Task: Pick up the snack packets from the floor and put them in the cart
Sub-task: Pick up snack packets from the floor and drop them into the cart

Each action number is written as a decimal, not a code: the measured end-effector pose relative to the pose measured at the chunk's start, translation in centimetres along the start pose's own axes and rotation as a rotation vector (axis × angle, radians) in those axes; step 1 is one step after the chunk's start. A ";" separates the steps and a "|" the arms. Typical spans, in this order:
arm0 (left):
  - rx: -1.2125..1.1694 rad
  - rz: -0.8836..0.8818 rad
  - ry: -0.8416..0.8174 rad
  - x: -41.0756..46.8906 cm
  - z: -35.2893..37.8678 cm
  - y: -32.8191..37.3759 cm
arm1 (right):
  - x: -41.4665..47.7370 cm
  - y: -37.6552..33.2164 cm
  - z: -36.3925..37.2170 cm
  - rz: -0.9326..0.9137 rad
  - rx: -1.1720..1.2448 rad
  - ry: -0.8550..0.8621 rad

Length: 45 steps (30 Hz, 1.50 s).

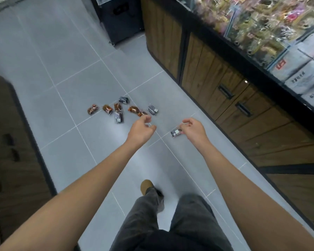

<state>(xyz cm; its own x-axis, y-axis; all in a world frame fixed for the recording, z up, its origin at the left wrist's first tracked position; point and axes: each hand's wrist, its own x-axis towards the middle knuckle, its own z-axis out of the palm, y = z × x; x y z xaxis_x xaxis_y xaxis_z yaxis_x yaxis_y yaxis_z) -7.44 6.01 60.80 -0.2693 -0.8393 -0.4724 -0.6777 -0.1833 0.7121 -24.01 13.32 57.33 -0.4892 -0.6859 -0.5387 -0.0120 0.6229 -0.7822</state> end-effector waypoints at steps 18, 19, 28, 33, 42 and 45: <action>0.470 0.148 -0.589 23.5 6.3 0.7 | 16.2 4.6 5.3 0.406 0.285 0.335; 0.490 0.149 -0.587 25.0 7.1 0.1 | 17.6 5.4 5.8 0.430 0.289 0.331; 0.516 0.097 -0.605 38.9 17.2 -10.1 | 30.7 16.2 11.5 0.619 0.269 0.344; 0.586 0.082 -0.617 47.0 24.0 -19.8 | 39.3 24.6 16.1 0.679 0.243 0.370; 0.745 0.222 -0.567 60.0 30.7 -32.4 | 53.3 37.7 24.0 0.766 0.159 0.427; 0.764 0.281 -0.534 64.2 31.3 -35.1 | 57.0 40.3 25.7 0.842 0.113 0.506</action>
<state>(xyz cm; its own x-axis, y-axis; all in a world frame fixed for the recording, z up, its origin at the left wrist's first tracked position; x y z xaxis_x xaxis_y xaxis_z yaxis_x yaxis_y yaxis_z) -22.31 -25.40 -10.79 -0.6363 -0.4245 -0.6441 -0.7519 0.5280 0.3948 -29.92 -10.33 -12.96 -0.6154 0.2230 -0.7560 0.5814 0.7760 -0.2444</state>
